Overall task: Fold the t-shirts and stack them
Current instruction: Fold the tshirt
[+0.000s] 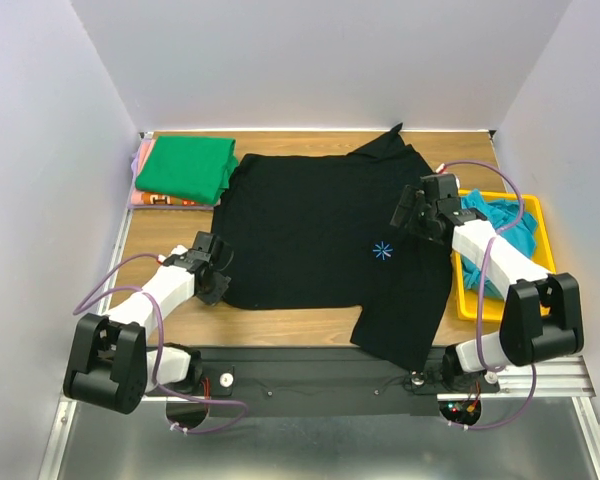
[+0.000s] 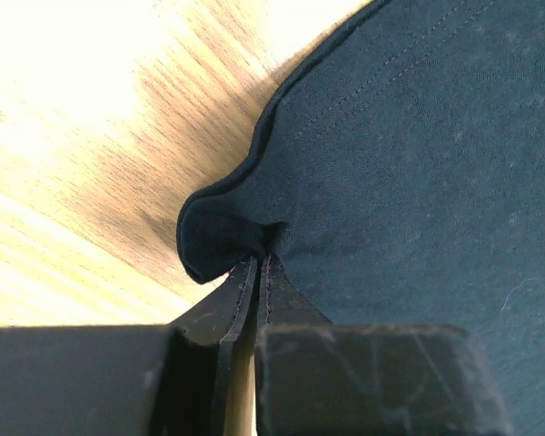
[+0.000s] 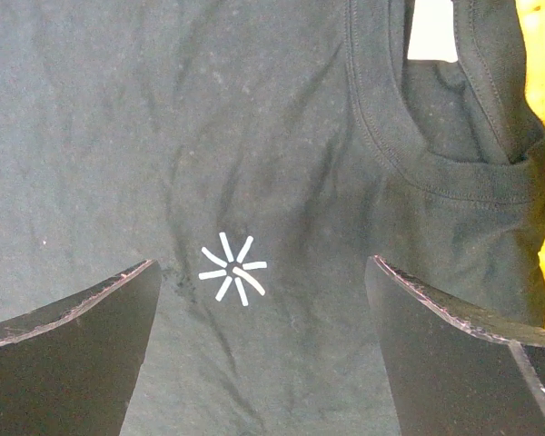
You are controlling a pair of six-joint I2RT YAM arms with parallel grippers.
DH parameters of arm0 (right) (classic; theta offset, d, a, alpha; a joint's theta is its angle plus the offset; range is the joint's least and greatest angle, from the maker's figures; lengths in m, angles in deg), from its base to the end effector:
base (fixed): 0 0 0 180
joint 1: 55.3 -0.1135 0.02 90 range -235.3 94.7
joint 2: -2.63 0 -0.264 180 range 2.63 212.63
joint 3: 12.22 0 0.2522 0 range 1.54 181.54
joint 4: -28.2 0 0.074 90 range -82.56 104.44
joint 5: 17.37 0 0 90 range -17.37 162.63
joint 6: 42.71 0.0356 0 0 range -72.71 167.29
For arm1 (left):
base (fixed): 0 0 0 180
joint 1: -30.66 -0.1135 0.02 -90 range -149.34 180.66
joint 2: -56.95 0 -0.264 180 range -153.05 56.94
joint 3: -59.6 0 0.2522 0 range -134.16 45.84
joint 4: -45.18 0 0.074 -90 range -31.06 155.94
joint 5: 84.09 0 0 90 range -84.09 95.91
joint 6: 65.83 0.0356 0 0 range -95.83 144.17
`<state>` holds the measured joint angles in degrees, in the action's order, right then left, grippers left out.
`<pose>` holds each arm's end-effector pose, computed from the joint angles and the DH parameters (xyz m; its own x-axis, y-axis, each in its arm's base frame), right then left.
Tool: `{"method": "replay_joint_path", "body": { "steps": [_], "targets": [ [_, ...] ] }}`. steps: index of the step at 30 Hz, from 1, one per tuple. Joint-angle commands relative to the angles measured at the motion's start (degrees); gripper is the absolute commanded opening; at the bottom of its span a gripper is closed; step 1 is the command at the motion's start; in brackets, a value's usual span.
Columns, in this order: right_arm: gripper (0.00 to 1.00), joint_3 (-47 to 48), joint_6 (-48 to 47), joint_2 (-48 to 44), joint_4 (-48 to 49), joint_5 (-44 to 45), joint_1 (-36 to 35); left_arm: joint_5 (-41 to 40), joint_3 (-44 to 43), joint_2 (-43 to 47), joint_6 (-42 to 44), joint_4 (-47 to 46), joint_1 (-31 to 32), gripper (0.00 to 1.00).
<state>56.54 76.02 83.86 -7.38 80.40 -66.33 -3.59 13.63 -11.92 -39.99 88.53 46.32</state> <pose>0.2944 0.0525 0.2387 -0.6886 0.3510 -0.6345 0.2625 0.9364 0.2332 0.1952 -0.0486 0.1617 -0.5661 -0.7632 -0.3115 -0.7051 0.6441 -0.2966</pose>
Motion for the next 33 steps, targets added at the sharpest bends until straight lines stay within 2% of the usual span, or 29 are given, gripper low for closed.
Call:
{"method": "replay_joint_path", "body": {
  "steps": [1,5,6,8,11,12,13,15,18,23,33],
  "targets": [
    [1.00,-0.60,-1.57,-3.09,0.04,1.01,-3.63,-1.75,1.88,-1.19,0.09,0.74,-0.10,0.00],
    [1.00,-1.56,1.58,-4.24,-6.73,7.16,-13.47,-4.03,1.71,1.44,0.18,1.00,-0.19,0.00],
    [1.00,-2.09,2.72,-5.28,-7.61,9.00,-18.28,-4.65,1.36,2.32,0.18,1.52,-0.19,0.00],
    [1.00,-3.32,5.89,-5.99,-11.20,10.15,-23.49,-6.66,0.57,3.20,-0.09,2.32,-0.19,0.00],
    [1.00,-4.03,12.82,-6.70,-20.25,16.02,-37.26,-7.82,0.48,5.22,0.09,2.50,-0.19,0.00],
    [1.00,-4.03,14.23,-6.70,-22.45,16.05,-37.31,-7.82,0.83,5.23,0.00,2.32,-0.19,0.00],
    [1.00,-4.46,15.81,-6.87,-24.65,16.74,-42.71,-7.73,1.09,5.92,0.00,2.06,-0.19,0.00],
    [1.00,-4.99,21.35,-7.49,-31.24,17.19,-49.05,-7.64,1.88,6.63,-0.09,1.27,-0.19,0.00],
    [0.99,-7.53,24.53,-8.63,-33.99,13.34,-55.65,-6.85,2.59,6.90,0.53,0.65,-0.19,0.00],
    [0.97,-9.65,25.93,-4.87,-35.22,7.88,-62.96,-6.85,3.47,7.69,0.26,-0.49,-0.19,0.00],
    [0.82,-12.90,30.16,-0.02,-35.49,9.63,-63.50,-7.03,2.76,6.72,0.79,-0.05,-0.19,0.00]
  ]
}}
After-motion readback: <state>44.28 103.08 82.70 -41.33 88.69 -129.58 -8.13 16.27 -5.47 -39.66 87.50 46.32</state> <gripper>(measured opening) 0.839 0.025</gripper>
